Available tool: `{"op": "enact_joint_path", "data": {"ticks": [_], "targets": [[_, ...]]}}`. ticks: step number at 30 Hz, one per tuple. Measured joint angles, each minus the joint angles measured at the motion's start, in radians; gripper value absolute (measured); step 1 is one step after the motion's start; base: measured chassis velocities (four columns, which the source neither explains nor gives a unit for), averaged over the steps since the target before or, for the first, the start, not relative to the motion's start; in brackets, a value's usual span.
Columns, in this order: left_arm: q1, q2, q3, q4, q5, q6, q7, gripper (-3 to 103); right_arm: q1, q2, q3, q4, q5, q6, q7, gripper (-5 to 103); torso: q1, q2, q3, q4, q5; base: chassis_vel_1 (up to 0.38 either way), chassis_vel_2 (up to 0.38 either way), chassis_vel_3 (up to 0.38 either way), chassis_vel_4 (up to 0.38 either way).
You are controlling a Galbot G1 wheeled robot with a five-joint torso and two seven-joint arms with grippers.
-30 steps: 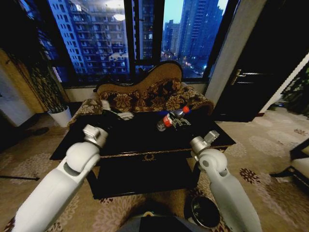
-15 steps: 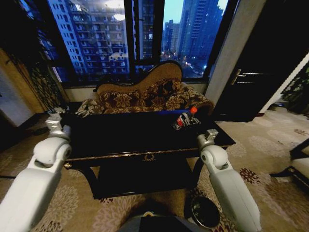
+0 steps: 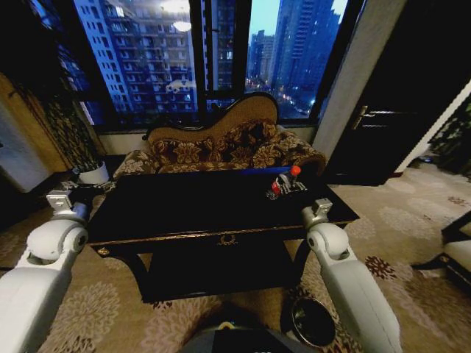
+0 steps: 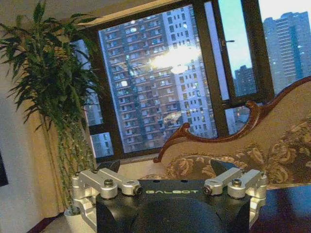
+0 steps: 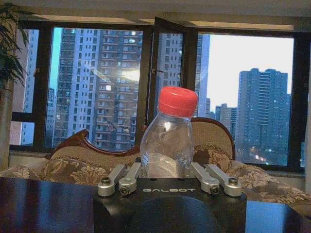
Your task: Move to the front of the table and place the trash on the table into the trash bin.
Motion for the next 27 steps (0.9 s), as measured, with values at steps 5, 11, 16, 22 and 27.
{"op": "enact_joint_path", "data": {"ticks": [5,11,16,22,27], "targets": [[-0.006,-0.005,0.013,-0.006,0.004,-0.001,0.004,100,-0.010,-0.007,0.019,0.016,0.017,-0.003,0.000,30,0.000,0.000,0.000,0.0001,0.0000,0.044,-0.042,-0.062,0.062],[-0.010,-0.011,0.023,-0.009,0.007,-0.003,-0.003,100,-0.018,-0.007,0.020,0.025,0.020,-0.003,0.000,30,0.000,0.000,0.000,0.0000,0.0001,0.143,-0.141,-0.142,0.154],[-0.006,-0.011,0.022,-0.016,0.009,-0.003,-0.001,100,-0.018,-0.007,0.018,0.030,0.021,-0.004,0.000,30,0.000,0.000,0.000,0.0004,-0.0001,0.227,-0.223,-0.205,0.230],[-0.005,-0.013,0.021,-0.021,0.010,-0.003,0.000,100,-0.026,-0.006,0.022,0.034,0.021,-0.004,0.000,30,0.000,0.000,0.000,0.0003,-0.0003,0.245,-0.254,-0.246,0.239],[-0.007,-0.017,0.027,-0.023,0.011,-0.003,0.000,100,-0.032,-0.003,0.023,0.036,0.020,-0.004,0.000,30,0.000,0.000,0.000,-0.0001,0.0004,0.232,-0.235,-0.232,0.217]]}}
